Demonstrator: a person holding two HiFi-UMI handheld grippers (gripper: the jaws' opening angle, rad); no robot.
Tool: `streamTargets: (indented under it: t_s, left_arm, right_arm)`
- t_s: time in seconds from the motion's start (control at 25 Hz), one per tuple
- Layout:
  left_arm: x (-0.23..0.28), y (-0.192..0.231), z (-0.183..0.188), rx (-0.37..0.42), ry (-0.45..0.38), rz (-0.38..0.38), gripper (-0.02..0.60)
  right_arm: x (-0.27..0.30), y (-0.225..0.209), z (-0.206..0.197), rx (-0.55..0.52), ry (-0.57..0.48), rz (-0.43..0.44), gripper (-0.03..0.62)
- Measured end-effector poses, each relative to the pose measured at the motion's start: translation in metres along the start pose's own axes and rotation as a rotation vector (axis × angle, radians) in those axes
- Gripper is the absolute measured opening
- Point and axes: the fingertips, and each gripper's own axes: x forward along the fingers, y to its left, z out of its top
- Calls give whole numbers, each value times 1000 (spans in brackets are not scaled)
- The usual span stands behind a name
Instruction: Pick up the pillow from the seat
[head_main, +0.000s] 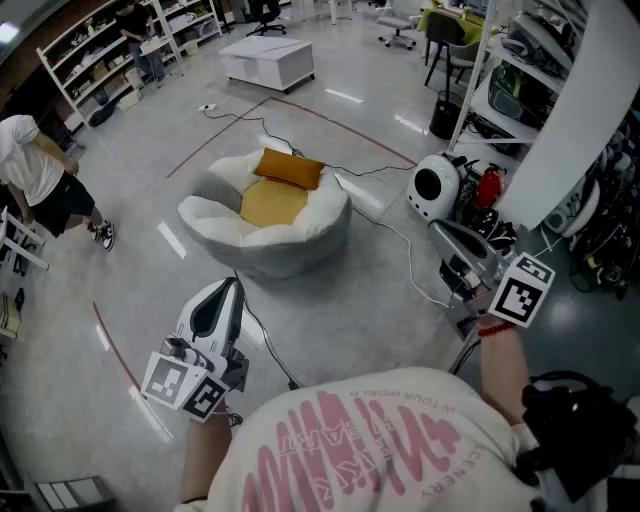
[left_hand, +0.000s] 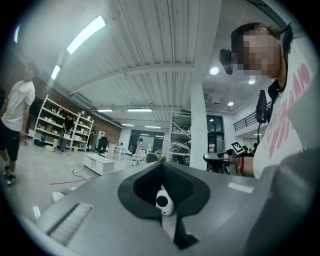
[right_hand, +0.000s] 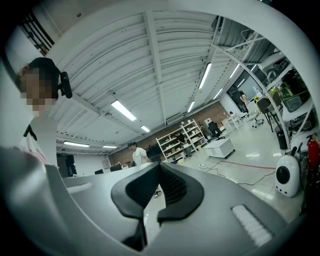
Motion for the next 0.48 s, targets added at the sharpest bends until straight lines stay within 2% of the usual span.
streamTargets:
  t_s: [0.24, 0.48]
  left_arm:
    - [7, 5, -5, 14, 6, 4, 14]
    - [19, 13, -6, 19, -17, 40, 15]
  right_arm:
    - [8, -8, -1, 1, 10, 8, 5]
    - [14, -23, 0, -3, 29, 34, 5]
